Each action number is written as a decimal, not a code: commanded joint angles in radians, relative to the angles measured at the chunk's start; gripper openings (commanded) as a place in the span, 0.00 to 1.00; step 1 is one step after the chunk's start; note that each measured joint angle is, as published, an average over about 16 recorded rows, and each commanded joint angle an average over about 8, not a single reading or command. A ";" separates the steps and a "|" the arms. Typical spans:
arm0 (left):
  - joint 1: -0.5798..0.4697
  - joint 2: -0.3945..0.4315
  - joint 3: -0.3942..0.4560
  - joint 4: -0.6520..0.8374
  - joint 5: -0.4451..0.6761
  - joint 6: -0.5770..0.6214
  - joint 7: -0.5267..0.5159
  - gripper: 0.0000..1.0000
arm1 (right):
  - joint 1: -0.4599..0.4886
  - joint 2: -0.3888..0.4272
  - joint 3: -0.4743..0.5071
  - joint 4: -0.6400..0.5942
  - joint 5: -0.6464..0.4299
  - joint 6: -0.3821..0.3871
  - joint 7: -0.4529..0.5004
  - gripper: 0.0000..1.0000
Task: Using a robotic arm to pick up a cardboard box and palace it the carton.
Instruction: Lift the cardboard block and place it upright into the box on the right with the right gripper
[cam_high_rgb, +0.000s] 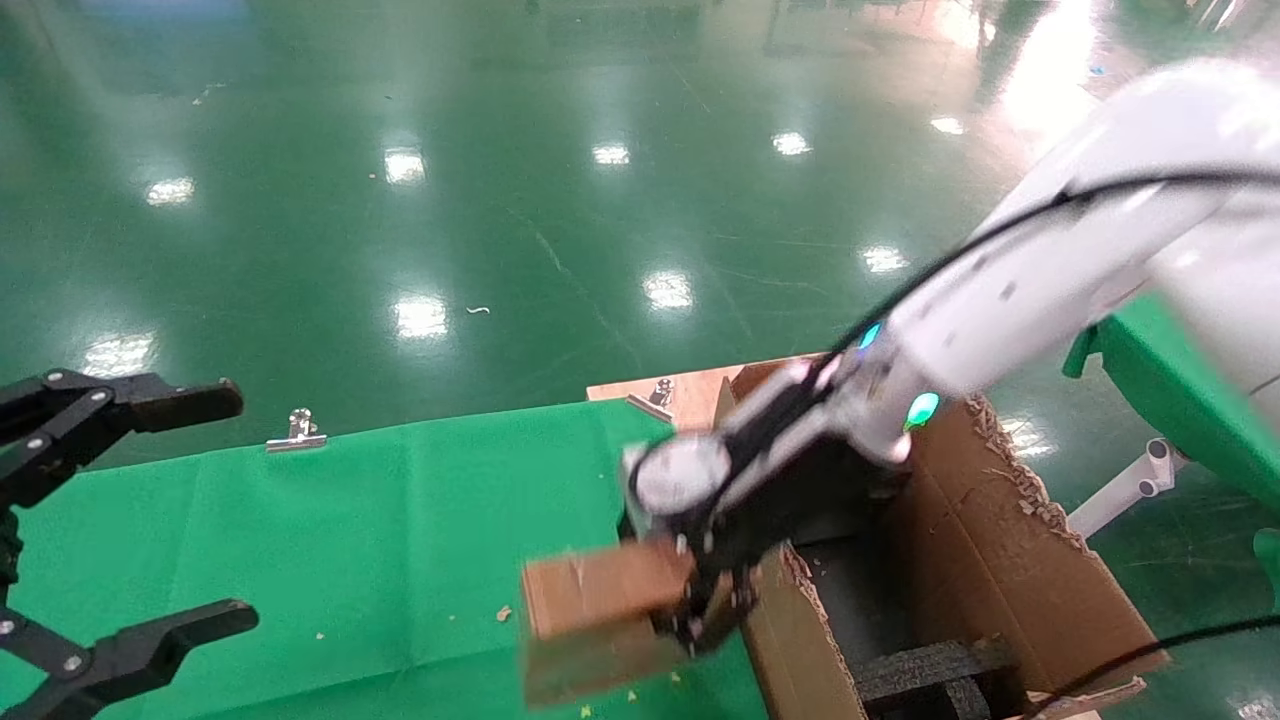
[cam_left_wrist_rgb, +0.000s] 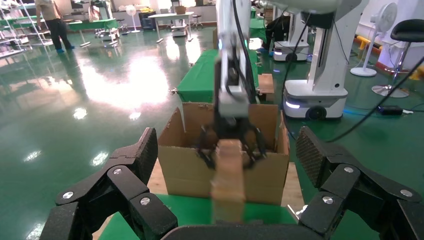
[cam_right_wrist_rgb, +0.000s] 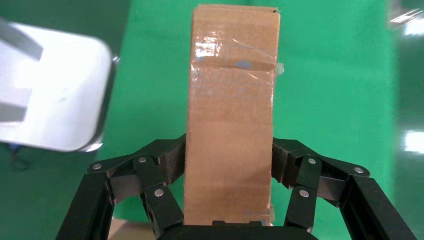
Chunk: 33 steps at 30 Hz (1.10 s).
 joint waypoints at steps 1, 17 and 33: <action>0.000 0.000 0.000 0.000 0.000 0.000 0.000 1.00 | 0.048 0.008 -0.010 -0.018 0.030 -0.004 -0.003 0.00; 0.000 0.000 0.000 0.000 0.000 0.000 0.000 1.00 | 0.335 0.072 -0.202 -0.108 0.207 -0.008 -0.074 0.00; 0.000 0.000 0.000 0.000 0.000 0.000 0.000 1.00 | 0.558 0.269 -0.507 -0.190 0.162 -0.011 -0.080 0.00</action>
